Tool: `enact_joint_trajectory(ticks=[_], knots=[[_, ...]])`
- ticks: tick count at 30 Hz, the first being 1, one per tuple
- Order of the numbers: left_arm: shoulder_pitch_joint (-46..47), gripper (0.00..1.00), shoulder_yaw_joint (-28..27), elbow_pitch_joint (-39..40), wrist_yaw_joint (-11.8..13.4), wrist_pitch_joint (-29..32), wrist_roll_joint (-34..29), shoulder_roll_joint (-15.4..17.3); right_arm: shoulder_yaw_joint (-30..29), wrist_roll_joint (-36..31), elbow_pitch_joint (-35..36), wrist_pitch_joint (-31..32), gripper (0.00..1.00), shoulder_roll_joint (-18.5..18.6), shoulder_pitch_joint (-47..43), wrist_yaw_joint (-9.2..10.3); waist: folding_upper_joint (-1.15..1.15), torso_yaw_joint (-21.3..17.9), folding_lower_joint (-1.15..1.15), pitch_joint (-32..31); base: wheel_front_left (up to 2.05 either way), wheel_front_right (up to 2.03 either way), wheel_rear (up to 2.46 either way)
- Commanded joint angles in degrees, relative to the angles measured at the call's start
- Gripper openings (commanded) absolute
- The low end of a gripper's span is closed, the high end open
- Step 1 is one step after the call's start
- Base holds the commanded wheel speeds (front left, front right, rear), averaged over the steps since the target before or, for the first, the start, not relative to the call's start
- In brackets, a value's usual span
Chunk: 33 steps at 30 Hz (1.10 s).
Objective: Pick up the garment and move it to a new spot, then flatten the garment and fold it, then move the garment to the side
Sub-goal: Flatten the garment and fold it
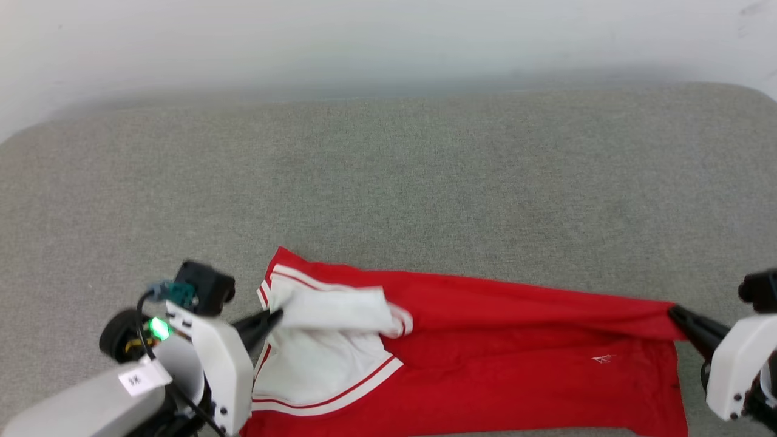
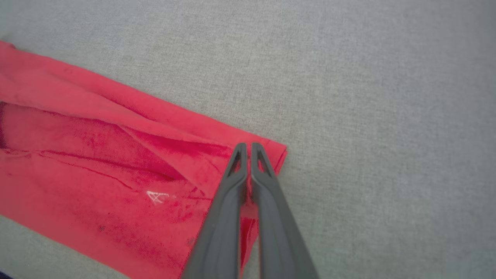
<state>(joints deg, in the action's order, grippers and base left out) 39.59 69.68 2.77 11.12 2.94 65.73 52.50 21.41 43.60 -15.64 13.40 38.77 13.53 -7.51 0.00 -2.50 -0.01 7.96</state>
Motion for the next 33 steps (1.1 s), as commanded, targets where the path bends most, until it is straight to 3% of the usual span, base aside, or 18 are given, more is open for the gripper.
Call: enact_joint_trajectory(ticks=[1, 8, 16, 17, 18, 19, 20, 24, 28, 33], knots=[[-2.6, 0.00, 0.3, 0.2, 0.4, -0.7, 1.1, 0.1, -0.6, 0.5, 1.0, 0.8, 0.00, 0.1, -2.6, 0.05, 0.00, 0.0, 0.01, -0.6, 0.00, 0.00, 0.00], [-8.6, 0.00, 1.4, -1.8, -0.3, -1.1, 4.6, -0.9, -2.1, 1.9, 0.6, 2.5, 0.00, -2.1, -7.8, 0.05, 0.00, 0.1, 0.01, -0.6, 0.00, 0.00, 0.00], [-12.2, 0.00, 2.0, -8.5, -1.3, -1.6, 5.7, -3.3, 0.1, 1.8, -2.9, 2.3, 0.00, -4.3, -10.1, 0.06, 0.00, 0.3, 0.01, 0.2, 0.00, 0.00, 0.00], [-12.3, 0.00, 1.8, -9.2, -1.2, -2.2, 5.7, -3.8, 0.1, 2.0, -3.5, 1.9, 0.14, -4.6, -10.0, 0.07, 0.00, 0.2, 0.01, 0.1, 0.00, 0.00, 0.00], [-12.5, 0.14, 1.6, -9.7, -1.1, -2.9, 5.7, -4.2, 0.0, 2.5, -3.9, 1.5, 0.65, -4.9, -9.9, 0.07, 0.00, 0.2, 0.01, 0.0, 0.00, 0.00, 0.00], [-12.5, 0.96, 1.3, -10.1, -0.8, -3.6, 5.6, -4.5, -0.1, 2.8, -4.0, 1.0, 1.00, -5.1, -9.6, 0.07, 0.00, 0.2, 0.01, -0.2, 0.00, 0.00, 0.00], [-12.5, 1.00, 0.8, -10.3, -0.4, -4.8, 5.5, -4.9, -0.1, 2.9, -3.7, 0.4, 1.00, -5.0, -9.3, 0.07, 0.00, 0.1, 0.01, -0.4, 0.00, 0.00, 0.00], [-13.0, 1.00, -0.5, -9.9, 1.9, -10.4, 3.1, -5.6, -0.1, 4.3, -0.8, -0.8, 1.00, -3.3, -9.5, 0.06, 0.00, 0.0, 0.01, -1.6, 0.00, 0.00, 0.00], [-13.9, 1.00, -3.0, -8.4, 6.6, -16.0, 0.8, -5.9, -1.6, 8.0, 3.3, 0.0, 1.00, -0.9, -10.9, 0.06, 0.00, 0.0, 0.01, -2.9, 0.00, 0.00, 0.00], [-15.8, 1.00, -9.9, -6.0, 12.7, -18.1, -4.5, -7.3, -4.8, 11.5, 7.3, 3.0, 1.00, 3.2, -12.4, 0.05, 0.00, 0.3, 0.01, -3.3, 0.00, 0.00, 0.00]])
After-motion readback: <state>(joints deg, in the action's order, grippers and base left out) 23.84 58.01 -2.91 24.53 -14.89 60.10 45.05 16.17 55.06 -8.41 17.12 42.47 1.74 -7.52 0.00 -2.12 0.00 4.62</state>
